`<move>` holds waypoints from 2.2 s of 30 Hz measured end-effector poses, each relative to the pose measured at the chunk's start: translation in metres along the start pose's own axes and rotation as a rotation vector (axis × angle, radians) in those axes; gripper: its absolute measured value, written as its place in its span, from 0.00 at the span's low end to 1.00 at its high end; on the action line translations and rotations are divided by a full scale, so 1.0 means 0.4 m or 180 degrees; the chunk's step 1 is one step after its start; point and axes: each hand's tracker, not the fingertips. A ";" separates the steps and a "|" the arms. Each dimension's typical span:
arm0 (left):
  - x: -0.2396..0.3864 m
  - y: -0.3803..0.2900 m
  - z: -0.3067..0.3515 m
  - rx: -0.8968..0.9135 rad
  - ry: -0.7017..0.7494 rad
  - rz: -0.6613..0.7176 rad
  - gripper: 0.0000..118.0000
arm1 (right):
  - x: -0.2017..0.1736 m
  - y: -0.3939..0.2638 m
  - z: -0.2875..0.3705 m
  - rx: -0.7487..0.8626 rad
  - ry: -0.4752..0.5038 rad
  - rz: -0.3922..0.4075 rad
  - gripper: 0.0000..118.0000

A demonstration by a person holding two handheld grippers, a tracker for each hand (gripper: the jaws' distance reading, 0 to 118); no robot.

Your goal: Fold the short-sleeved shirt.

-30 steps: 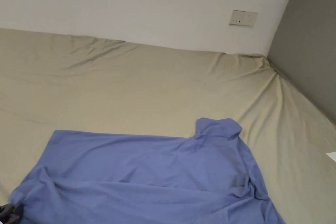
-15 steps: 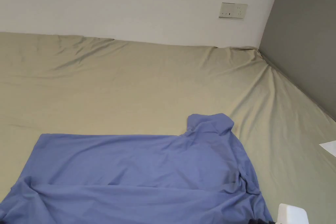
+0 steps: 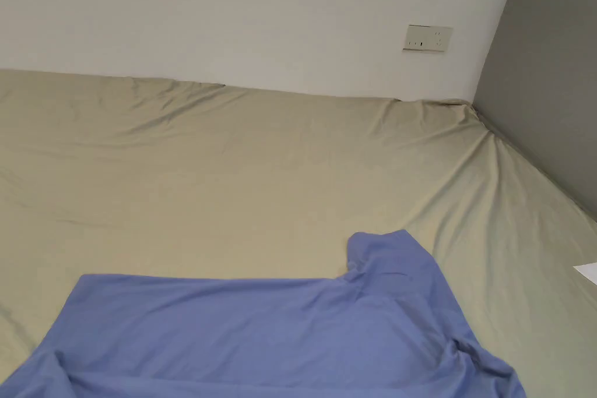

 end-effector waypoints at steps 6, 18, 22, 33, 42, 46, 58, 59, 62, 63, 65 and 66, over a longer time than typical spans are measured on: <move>0.005 -0.118 0.045 -0.0211 0.0110 -0.0045 0.06 | 0.003 -0.142 0.061 -0.0256 -0.0091 0.0023 0.16; -0.013 -0.183 0.011 -0.0534 0.0041 0.0020 0.10 | -0.014 -0.178 0.021 -0.0492 -0.0331 0.0126 0.30; -0.030 -0.193 0.009 -0.0562 0.0091 0.0261 0.74 | -0.014 -0.195 0.021 -0.0512 -0.0681 0.0312 0.65; -0.045 -0.094 0.173 0.0289 0.0402 0.0319 0.00 | -0.063 -0.080 0.253 0.0773 -0.0437 0.0196 0.01; 0.020 0.031 -0.015 0.0114 -0.0077 0.0071 0.00 | -0.141 -0.084 0.180 0.0546 0.0085 -0.0005 0.01; 0.011 0.138 -0.137 0.0029 -0.0152 -0.0044 0.00 | -0.156 -0.056 0.143 0.0464 0.0229 -0.0031 0.01; -0.014 0.376 -0.506 -0.0611 -0.0372 -0.0116 0.50 | -0.245 0.033 -0.004 0.0204 0.0560 0.0082 0.01; -0.015 0.378 -0.523 -0.0674 -0.0355 -0.0141 0.67 | -0.243 0.035 -0.012 0.0175 0.0566 0.0071 0.01; -0.011 0.373 -0.581 -0.0805 -0.0230 -0.0231 0.81 | -0.233 0.034 -0.029 0.0119 0.0560 0.0052 0.01; -0.011 0.366 -0.594 -0.0861 -0.0178 -0.0268 0.81 | -0.230 0.035 -0.032 0.0104 0.0543 0.0032 0.01; -0.012 0.357 -0.627 -0.0954 -0.0081 -0.0287 0.81 | -0.227 0.034 -0.039 0.0074 0.0524 0.0005 0.01; -0.012 0.352 -0.640 -0.0980 -0.0070 -0.0285 0.81 | -0.226 0.035 -0.041 0.0066 0.0510 -0.0003 0.01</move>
